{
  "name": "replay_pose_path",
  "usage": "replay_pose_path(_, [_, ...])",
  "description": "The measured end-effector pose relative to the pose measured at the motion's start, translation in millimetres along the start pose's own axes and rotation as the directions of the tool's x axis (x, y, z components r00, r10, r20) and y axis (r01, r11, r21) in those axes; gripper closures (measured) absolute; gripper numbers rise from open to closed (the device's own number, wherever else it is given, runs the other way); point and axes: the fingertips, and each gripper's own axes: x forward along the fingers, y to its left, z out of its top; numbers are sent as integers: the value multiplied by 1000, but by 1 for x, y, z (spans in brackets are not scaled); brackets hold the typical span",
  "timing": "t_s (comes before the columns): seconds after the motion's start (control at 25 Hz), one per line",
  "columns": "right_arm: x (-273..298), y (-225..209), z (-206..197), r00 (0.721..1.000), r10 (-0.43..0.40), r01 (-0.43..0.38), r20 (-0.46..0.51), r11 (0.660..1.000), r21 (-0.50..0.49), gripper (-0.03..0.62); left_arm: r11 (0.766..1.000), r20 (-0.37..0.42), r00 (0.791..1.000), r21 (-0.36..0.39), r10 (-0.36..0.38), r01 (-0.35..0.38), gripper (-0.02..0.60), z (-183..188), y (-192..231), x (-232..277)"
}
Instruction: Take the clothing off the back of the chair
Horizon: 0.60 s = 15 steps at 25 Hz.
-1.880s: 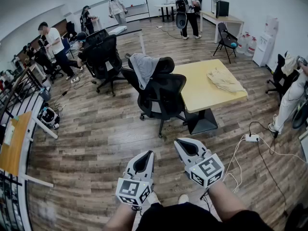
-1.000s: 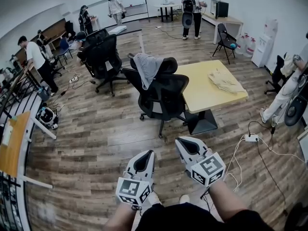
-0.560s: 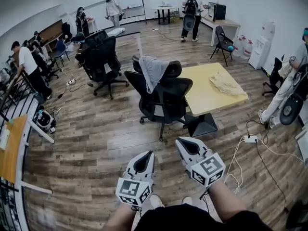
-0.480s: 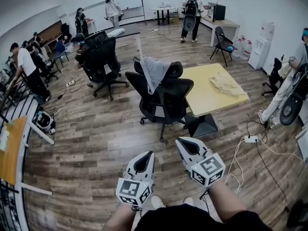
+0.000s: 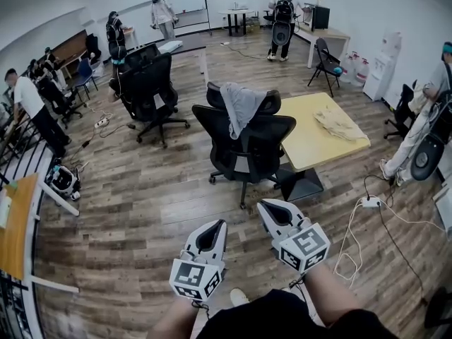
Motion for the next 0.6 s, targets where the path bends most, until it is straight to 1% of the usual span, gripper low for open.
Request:
replay_pose_path(0.28, [27,9,-1,1000,22,-22,-8,1000,-12,582,1000,8,1000,-7,12,-11,563,0,26,-1])
replay_pose_path(0.44, [41,0,5,1000,15,-15,-2,1000,-5,582,1000,9,1000,-7,22,-22,563,3,37,8])
replay_pose_path(0.6, [55,-15,8,999,35,-35,-3,999,-5,582,999,8,999,-3,37,-37,563,8,46,26])
